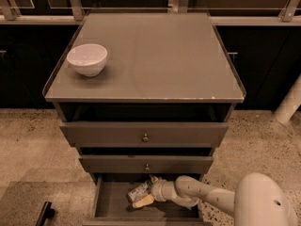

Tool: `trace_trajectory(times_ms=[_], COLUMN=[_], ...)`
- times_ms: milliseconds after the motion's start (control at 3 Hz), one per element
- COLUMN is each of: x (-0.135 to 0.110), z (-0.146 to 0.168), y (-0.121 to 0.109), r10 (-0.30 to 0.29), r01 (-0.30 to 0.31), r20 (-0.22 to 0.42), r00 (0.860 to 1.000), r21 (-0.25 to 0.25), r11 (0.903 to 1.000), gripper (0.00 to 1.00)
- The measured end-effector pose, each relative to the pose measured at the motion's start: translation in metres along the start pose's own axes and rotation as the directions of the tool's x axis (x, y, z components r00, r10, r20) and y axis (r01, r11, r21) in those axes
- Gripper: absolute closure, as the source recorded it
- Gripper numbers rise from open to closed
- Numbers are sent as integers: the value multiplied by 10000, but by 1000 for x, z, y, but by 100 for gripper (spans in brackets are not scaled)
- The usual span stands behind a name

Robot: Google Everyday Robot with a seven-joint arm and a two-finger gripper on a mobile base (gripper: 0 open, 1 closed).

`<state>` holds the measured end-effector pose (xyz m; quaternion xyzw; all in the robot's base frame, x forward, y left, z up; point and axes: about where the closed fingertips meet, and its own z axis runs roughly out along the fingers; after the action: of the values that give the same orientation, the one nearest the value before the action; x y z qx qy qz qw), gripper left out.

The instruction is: Pick blue plastic bottle from bottom drawer and place on counter

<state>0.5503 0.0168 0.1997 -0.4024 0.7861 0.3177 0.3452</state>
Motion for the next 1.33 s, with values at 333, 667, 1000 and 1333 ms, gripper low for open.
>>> trace_trajectory(times_ms=[333,667,1000,1333], x=[0,1,-4,-2], z=[0,4,7,9], y=[0,-13,-31,-39], r10=[-3,-199,-684,-956], r01=[3,199,685,960], r20=[0,-38,-42,-81], r00=[10000,9998,9977,9954], r21=[4,210,499,603], r11=[10000,9996,9964,9936], gripper=[0,0,0,0])
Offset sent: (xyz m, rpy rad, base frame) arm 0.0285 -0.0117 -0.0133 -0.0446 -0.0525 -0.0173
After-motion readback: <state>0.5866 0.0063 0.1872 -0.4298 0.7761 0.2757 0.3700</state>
